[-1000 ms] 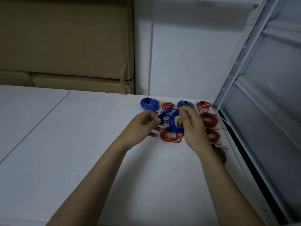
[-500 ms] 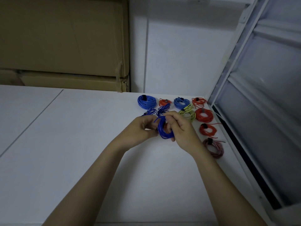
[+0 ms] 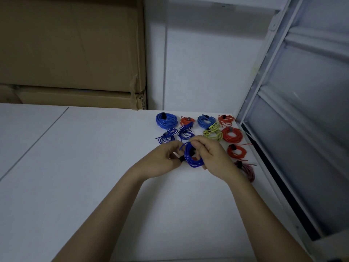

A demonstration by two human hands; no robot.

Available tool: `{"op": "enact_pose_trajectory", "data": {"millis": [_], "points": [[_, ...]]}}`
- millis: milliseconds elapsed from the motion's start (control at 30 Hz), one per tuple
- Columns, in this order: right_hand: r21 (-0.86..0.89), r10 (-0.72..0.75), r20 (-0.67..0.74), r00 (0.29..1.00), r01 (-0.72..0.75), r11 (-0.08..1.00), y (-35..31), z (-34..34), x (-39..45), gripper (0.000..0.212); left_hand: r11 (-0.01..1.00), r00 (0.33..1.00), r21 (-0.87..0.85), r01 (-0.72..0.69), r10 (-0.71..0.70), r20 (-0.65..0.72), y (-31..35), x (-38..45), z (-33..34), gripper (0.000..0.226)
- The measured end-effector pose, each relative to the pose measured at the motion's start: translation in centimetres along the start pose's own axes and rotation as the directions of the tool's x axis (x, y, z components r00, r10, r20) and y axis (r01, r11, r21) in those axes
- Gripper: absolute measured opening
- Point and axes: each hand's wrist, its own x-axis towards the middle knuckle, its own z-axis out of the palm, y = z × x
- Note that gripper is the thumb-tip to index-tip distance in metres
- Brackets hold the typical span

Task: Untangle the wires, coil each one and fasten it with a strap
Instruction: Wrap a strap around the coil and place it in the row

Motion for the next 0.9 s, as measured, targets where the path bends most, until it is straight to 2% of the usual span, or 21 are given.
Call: {"op": "enact_pose_trajectory", "data": {"millis": [67, 167, 300, 400, 567, 900], "points": [[-0.010, 0.005, 0.051, 0.999, -0.004, 1.000, 0.1, -0.4, -0.1, 0.021, 1.000, 1.000, 0.004, 0.008, -0.008, -0.025, 0.2, 0.1, -0.1, 0.029], [0.002, 0.028, 0.079, 0.996, -0.028, 1.000, 0.3, -0.4, -0.3, 0.023, 0.994, 0.993, -0.102, 0.044, -0.054, -0.104, 0.4, 0.2, -0.2, 0.029], [0.037, 0.056, 0.045, 0.997, -0.057, 0.998, 0.4, -0.1, -0.6, 0.023, 0.985, 0.982, -0.168, 0.044, -0.074, -0.177, 0.7, 0.0, -0.3, 0.029], [0.040, 0.048, 0.023, 0.999, -0.049, 0.998, 0.4, 0.3, -0.7, 0.022, 0.988, 0.969, -0.130, 0.085, -0.113, -0.221, 0.7, -0.1, -0.2, 0.029], [-0.014, 0.048, 0.016, 0.999, -0.048, 0.999, 0.8, 1.1, -1.0, 0.018, 0.978, 0.971, -0.192, 0.084, -0.123, -0.204, 1.1, -0.5, -0.2, 0.027], [0.076, -0.038, -0.044, 0.998, 0.041, 0.996, 0.7, 2.1, -1.8, 0.018, 0.877, 0.944, -0.477, 0.051, -0.198, -0.263, 0.7, -1.1, -1.1, 0.026]]}}
